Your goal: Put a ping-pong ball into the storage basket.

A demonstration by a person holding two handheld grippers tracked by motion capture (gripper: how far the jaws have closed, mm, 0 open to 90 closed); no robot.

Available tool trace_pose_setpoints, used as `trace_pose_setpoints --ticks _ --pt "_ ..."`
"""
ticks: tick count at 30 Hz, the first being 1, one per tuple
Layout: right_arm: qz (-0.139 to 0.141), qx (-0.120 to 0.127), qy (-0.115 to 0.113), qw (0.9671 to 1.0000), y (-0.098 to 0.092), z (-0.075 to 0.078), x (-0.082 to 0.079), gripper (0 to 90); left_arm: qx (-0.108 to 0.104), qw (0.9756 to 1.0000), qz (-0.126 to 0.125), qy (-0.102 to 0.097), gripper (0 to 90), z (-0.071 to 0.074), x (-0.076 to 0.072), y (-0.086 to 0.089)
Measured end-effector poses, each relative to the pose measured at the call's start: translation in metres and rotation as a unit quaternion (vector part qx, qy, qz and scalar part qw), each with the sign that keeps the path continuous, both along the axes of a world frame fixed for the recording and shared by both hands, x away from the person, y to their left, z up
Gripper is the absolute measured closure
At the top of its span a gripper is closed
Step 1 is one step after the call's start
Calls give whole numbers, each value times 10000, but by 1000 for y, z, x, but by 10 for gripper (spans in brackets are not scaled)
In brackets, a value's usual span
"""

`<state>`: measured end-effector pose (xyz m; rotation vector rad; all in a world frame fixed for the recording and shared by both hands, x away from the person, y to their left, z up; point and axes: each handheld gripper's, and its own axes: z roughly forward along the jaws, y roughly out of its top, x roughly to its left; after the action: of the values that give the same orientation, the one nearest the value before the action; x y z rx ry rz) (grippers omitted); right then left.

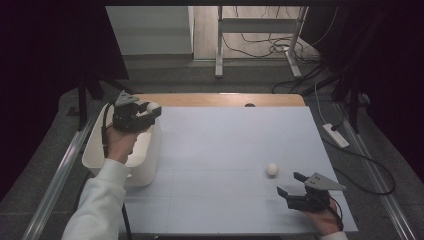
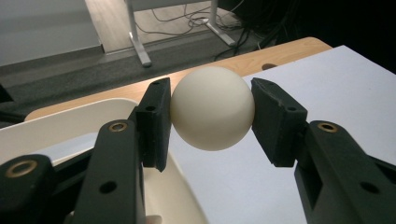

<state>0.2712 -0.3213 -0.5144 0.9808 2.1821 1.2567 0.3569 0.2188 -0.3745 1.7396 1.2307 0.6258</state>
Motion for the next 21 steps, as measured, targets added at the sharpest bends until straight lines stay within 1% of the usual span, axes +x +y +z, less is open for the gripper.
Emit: trace_pose_setpoints --ticks 11,16,21 --pt "-24 25 -25 10000 0 1 0 160 17 9997 243 92 506 -1 -1 14" --pt "-26 31 -31 10000 0 1 0 160 105 9993 341 128 506 -1 -1 17" --pt "-28 39 -30 10000 -1 1 0 160 109 9987 454 182 506 -2 -1 24"
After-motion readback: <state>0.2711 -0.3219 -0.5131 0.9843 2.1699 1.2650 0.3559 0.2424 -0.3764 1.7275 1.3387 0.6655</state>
